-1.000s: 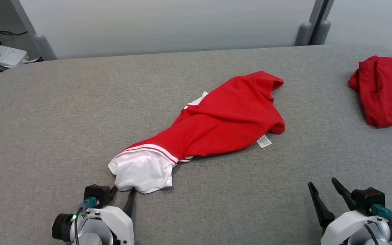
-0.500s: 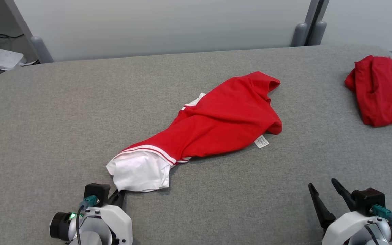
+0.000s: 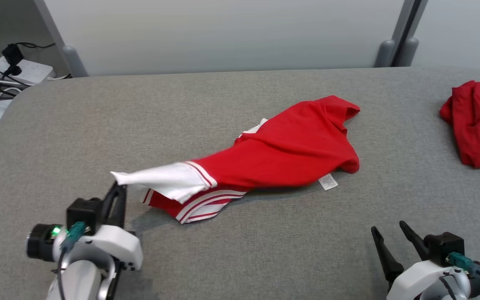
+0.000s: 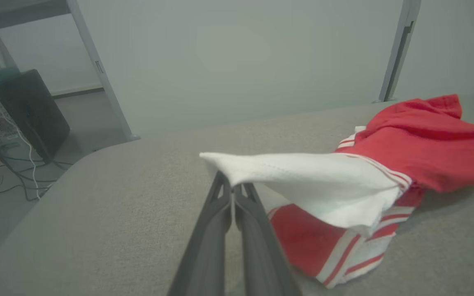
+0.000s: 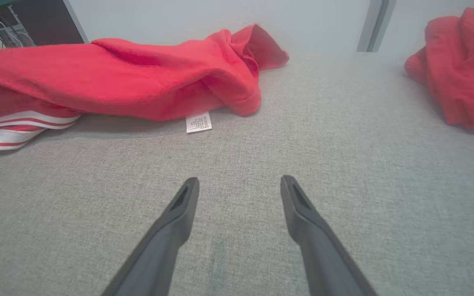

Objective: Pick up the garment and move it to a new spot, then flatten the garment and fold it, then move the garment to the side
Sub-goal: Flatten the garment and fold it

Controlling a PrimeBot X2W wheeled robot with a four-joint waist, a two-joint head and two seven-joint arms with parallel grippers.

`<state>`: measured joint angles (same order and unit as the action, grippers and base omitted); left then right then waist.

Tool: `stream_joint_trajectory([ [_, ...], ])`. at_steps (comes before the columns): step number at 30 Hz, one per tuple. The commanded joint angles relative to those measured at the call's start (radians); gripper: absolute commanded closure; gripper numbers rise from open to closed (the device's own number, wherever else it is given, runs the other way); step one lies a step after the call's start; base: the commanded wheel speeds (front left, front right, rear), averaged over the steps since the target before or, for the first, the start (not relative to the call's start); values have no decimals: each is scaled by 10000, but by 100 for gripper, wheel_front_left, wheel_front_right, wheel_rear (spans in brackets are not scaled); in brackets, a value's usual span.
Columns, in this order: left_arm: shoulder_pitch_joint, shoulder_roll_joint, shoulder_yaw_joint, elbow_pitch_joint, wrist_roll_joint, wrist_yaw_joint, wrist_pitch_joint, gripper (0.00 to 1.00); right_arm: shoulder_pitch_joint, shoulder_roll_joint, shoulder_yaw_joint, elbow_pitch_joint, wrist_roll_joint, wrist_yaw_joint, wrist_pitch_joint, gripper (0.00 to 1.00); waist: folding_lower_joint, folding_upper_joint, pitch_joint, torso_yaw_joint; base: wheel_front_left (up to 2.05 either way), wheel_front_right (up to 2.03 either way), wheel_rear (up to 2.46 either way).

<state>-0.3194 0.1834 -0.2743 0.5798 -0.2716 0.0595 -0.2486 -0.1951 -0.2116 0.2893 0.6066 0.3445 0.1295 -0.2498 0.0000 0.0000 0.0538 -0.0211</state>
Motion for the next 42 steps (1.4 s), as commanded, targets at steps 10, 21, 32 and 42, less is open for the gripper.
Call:
stream_joint_trajectory([
  [10,1364,1580,1235,-5155,370,1352,844,100,-830,419,807,537,690,12,-113,0,0,0,36,513,0,0,0],
  [21,1211,1369,761,-6067,374,1305,1229,100,-3519,315,3668,2675,357,12,-80,0,0,0,764,1133,0,0,0],
  [32,729,1168,429,-5798,331,1105,800,100,-4767,484,4280,4119,140,12,-116,100,0,0,941,1605,0,0,0],
  [42,967,1464,555,-7846,257,1072,627,100,-3536,-1641,2744,164,642,12,-119,100,0,0,154,1067,0,0,0],
])
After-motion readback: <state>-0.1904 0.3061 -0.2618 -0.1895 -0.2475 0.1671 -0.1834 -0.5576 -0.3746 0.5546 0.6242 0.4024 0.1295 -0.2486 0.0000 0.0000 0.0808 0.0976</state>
